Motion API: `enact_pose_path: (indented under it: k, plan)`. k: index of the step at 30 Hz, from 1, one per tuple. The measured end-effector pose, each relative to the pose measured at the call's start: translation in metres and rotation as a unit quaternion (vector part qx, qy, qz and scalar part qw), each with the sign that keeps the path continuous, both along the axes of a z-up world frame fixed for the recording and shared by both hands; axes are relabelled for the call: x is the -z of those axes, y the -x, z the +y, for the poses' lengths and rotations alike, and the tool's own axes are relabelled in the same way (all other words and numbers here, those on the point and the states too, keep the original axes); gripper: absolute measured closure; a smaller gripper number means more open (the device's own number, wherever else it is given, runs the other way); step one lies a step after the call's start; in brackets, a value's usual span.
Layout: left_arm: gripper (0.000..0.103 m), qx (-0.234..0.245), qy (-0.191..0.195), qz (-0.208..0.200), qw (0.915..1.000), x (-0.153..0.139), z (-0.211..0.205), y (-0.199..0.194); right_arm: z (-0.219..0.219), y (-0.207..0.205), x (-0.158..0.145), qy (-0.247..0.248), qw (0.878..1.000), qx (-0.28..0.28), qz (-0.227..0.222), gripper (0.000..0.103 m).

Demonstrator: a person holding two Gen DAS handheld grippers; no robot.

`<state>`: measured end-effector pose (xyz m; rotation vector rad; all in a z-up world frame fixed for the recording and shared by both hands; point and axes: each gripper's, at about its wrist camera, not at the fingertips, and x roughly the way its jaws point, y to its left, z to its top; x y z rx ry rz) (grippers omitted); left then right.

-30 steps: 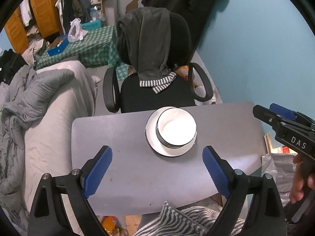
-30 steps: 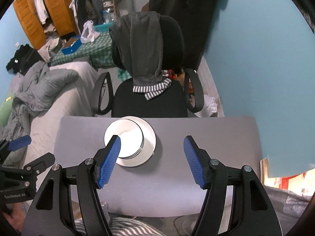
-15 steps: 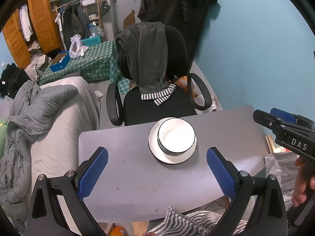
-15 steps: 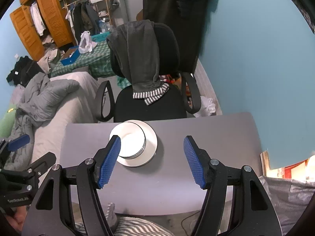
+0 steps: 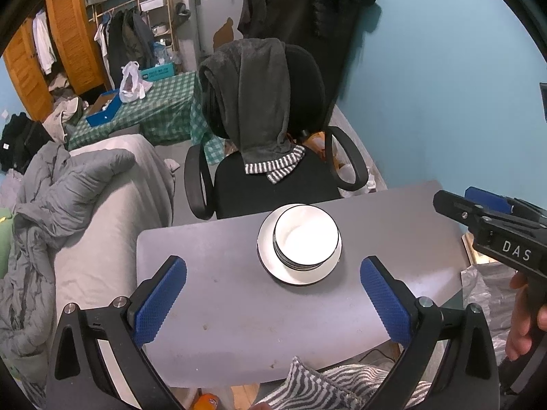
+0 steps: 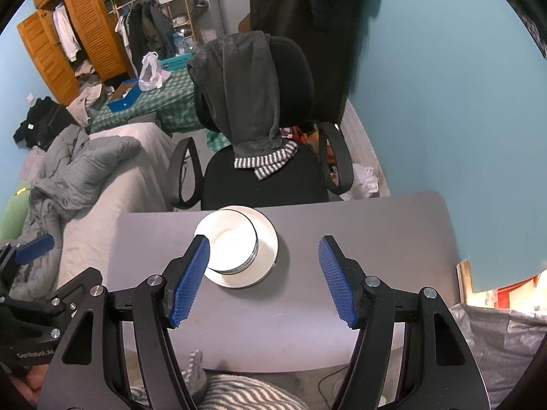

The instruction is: Organize plates and bowls

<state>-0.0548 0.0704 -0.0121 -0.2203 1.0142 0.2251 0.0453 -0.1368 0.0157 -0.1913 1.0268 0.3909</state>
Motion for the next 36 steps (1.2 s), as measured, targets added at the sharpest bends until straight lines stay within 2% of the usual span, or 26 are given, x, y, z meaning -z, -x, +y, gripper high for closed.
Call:
enact_pose_path:
  k: [36]
  plan:
    - [0.0,-0.007,0.002,0.011,0.9999,0.002,0.01,-0.006,0.012,-0.008,0.002,0.004,1.0,-0.011,0.004,0.038]
